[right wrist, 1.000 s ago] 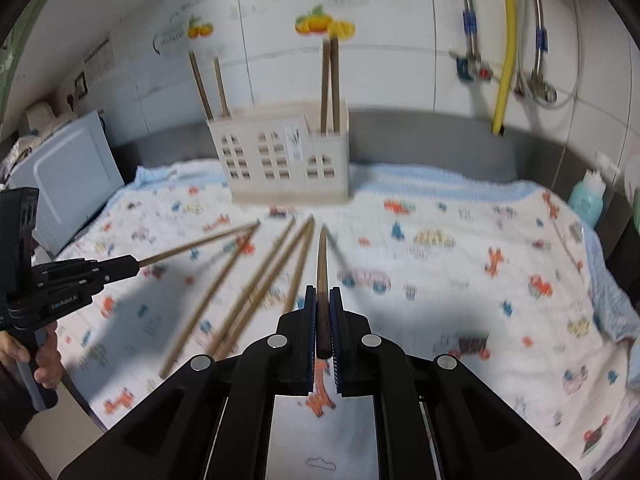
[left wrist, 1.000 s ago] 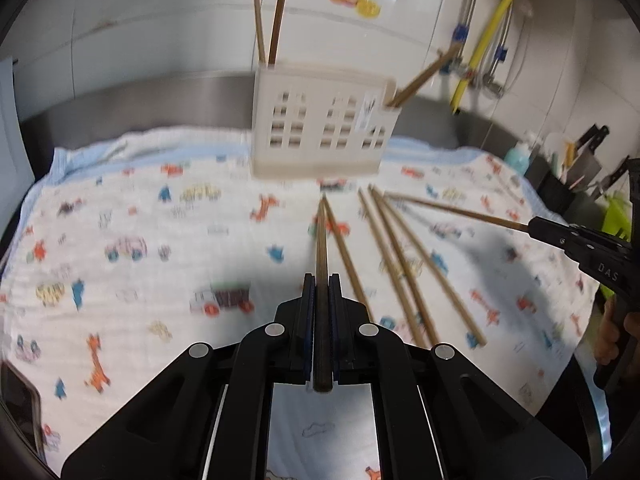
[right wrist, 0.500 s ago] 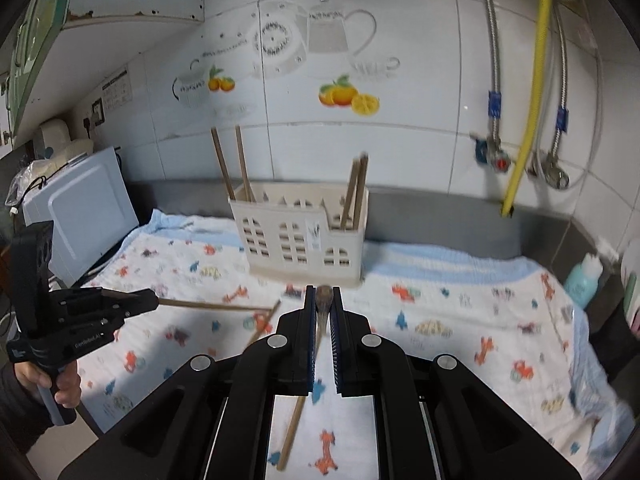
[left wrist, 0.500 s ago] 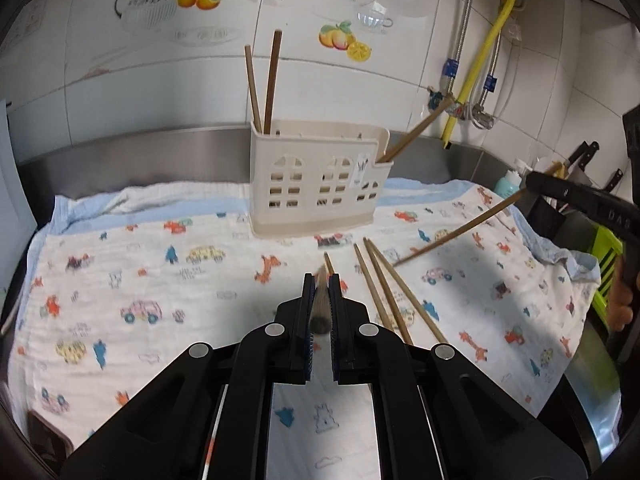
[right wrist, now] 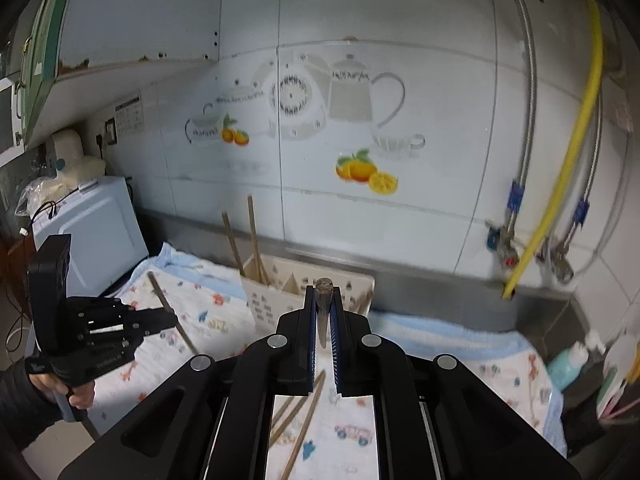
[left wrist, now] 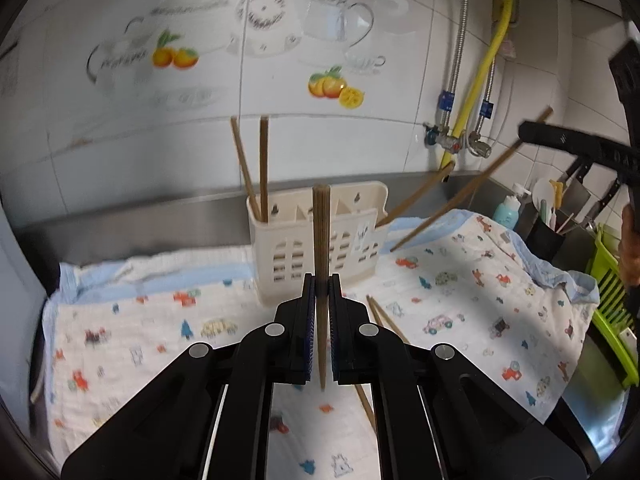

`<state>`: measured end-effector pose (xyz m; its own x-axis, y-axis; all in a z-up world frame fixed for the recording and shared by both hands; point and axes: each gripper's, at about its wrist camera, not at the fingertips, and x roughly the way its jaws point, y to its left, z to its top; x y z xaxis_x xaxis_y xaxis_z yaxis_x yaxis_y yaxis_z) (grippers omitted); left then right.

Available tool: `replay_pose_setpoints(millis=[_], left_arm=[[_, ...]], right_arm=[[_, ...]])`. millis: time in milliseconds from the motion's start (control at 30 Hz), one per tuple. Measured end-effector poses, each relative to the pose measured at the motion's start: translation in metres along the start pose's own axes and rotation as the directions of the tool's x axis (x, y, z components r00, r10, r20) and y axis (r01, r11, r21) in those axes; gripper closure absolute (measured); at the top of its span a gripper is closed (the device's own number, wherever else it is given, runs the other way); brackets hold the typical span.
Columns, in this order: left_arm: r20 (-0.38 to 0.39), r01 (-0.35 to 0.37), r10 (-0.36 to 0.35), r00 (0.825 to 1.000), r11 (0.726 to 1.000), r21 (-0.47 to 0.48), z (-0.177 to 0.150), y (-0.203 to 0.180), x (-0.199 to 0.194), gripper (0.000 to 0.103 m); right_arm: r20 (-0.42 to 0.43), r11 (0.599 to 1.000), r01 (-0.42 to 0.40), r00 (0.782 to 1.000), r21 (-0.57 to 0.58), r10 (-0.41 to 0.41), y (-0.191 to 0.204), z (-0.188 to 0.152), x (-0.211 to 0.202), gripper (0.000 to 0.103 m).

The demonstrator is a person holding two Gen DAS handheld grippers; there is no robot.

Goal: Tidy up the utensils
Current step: 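Lift the chopstick with the right tool and carry it over the holder, then lower the chopstick into the cream holder and open the right tool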

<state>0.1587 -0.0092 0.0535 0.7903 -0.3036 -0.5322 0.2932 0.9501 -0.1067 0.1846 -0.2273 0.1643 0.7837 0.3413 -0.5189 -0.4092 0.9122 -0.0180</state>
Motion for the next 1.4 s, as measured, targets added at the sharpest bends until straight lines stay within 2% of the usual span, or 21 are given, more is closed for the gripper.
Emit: replay_pose_setpoints(millis=[200,333,500,733,867,1200,1400], left_arm=[[0.06,0.013,-0.014,0.998,1.0,0.018,0.035,-0.005,-0.01,0.098],[0.136,0.002,-0.006,0.991,1.0,0.029,0.066,-0.008,-0.022,0.098],[0.21,-0.048,0.041,0.977,0.998,0.028,0.103,-0.01,-0.023,0.098],[0.275,-0.096,0.096,0.957,0.995,-0.01,0.133,-0.004,-0.008,0.098],[0.274,-0.126,0.134,0.952,0.991,-0.048,0.137,0.002,0.011,0.098],[0.165,-0.107,0.123,0.979,0.989,-0.103,0.124,0.021,0.055,0.098],[0.13,-0.107,0.12,0.984,0.989,-0.098,0.122,0.022,0.064,0.097]], right_arm=[[0.033,1.0,0.012,0.999,-0.014,-0.012,-0.001,0.033,0.005,0.096],[0.031,0.999,0.032,0.999,-0.015,-0.031,-0.004,0.045,0.017,0.096],[-0.015,0.999,0.047,0.999,-0.016,-0.047,-0.009,0.048,0.041,0.096],[-0.061,0.999,0.036,0.997,-0.004,-0.037,-0.015,0.04,0.069,0.096],[-0.078,1.0,0.028,0.997,-0.004,-0.028,-0.016,0.035,0.08,0.096],[-0.107,1.0,0.018,0.994,-0.003,-0.018,-0.018,0.028,0.095,0.096],[-0.117,1.0,0.026,0.993,-0.001,-0.026,-0.02,0.026,0.101,0.096]])
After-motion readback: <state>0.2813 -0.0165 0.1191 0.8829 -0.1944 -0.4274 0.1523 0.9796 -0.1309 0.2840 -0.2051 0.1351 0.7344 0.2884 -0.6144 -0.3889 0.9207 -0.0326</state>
